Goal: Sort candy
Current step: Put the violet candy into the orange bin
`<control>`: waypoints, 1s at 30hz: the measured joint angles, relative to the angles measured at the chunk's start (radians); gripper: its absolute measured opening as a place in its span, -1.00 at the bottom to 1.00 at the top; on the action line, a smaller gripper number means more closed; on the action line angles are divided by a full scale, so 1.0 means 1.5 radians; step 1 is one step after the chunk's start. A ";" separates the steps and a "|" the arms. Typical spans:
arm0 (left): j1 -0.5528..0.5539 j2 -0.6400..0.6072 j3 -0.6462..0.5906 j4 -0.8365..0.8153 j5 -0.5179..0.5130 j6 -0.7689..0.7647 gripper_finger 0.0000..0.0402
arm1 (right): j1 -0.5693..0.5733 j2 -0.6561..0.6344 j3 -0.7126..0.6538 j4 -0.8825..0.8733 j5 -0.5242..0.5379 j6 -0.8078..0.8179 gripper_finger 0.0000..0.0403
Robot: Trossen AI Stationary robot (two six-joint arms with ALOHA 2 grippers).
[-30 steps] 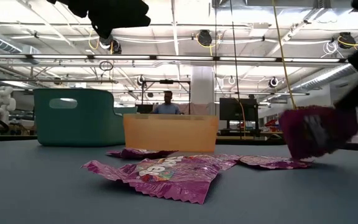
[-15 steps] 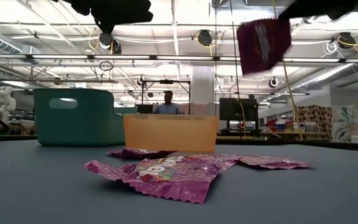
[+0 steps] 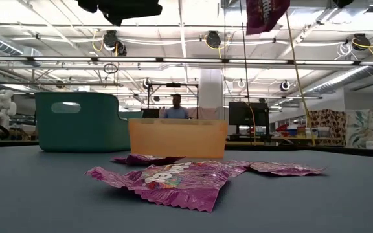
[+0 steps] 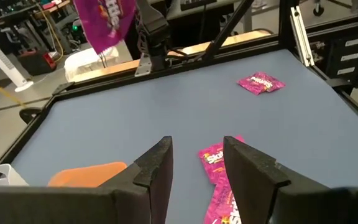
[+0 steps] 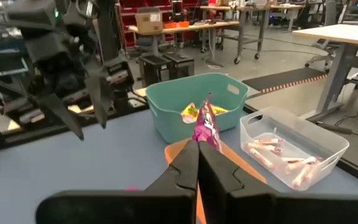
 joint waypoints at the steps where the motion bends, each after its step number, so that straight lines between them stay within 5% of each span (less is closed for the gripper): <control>1: 0.000 0.000 0.000 0.000 0.000 0.004 -0.26 | 0.000 -0.006 0.000 0.000 0.000 -0.005 -1.00; 30: 0.000 0.000 0.000 -0.001 -0.002 0.016 -0.26 | 0.000 -0.016 0.000 -0.001 -0.007 -0.065 -1.00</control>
